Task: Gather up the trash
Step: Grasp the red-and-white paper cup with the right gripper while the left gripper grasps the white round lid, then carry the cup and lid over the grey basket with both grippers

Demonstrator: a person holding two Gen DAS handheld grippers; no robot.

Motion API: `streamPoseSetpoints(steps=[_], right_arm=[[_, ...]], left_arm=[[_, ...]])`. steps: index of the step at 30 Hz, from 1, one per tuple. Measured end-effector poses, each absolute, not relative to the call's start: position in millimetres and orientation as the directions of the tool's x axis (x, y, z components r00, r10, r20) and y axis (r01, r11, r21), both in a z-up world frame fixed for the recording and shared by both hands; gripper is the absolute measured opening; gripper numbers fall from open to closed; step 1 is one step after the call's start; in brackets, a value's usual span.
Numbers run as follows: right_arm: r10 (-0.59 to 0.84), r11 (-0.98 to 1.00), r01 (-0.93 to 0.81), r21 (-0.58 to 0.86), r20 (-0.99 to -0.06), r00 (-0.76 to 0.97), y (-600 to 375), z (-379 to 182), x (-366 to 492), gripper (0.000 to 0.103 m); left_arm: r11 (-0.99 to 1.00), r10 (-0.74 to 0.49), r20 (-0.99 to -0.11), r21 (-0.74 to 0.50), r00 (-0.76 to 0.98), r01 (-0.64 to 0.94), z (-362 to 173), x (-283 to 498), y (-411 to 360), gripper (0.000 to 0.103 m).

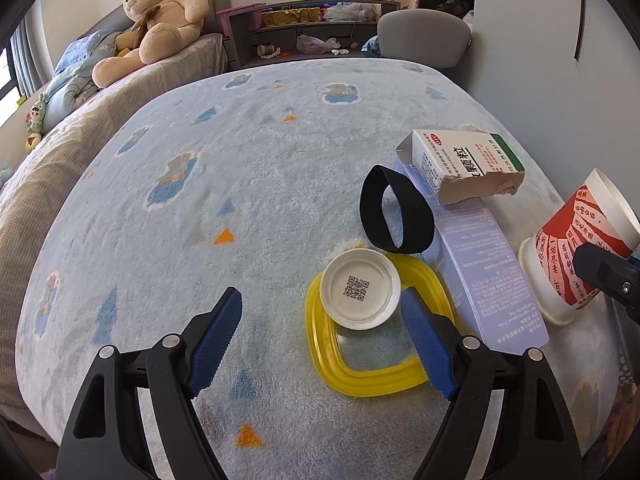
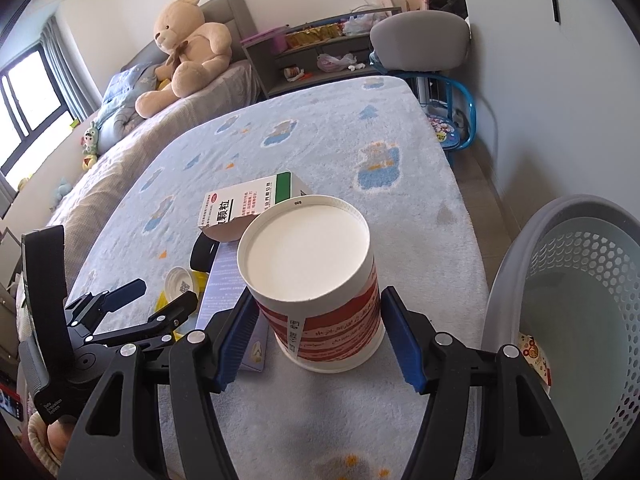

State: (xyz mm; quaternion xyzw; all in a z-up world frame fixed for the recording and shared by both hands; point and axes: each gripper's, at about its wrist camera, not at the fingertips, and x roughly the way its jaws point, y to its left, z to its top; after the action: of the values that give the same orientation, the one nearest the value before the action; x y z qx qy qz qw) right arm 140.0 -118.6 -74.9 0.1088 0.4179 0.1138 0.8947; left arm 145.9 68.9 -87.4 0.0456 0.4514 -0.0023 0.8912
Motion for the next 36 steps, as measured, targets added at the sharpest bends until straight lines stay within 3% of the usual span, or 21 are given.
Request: streamPoseSetpoints(steps=[10,15,20,36], right_arm=[[0.297,0.95,-0.116,0.29,-0.724,0.622,-116.6,-73.9,137.9,0.061],[0.297,0.95,-0.116,0.291,-0.724,0.622,-116.7,-74.0,138.0,0.061],[0.298,0.95,-0.116,0.29,-0.724,0.622,-116.4,-73.8,137.6,0.061],[0.297,0.95,-0.116,0.29,-0.725,0.622,-116.0,-73.6,136.4,0.061]], left_arm=[[0.994,0.045,-0.798,0.097,0.6,0.054,-88.8,148.6,62.4,0.076],[0.992,0.041,-0.805,0.103,0.592,0.07,-90.6,148.5,59.5,0.051],[0.992,0.03,-0.804,0.095,0.594,0.078,-89.5,146.0,59.1,0.04],[0.997,-0.015,-0.79,0.034,0.612,0.068,-75.6,135.8,69.8,0.04]])
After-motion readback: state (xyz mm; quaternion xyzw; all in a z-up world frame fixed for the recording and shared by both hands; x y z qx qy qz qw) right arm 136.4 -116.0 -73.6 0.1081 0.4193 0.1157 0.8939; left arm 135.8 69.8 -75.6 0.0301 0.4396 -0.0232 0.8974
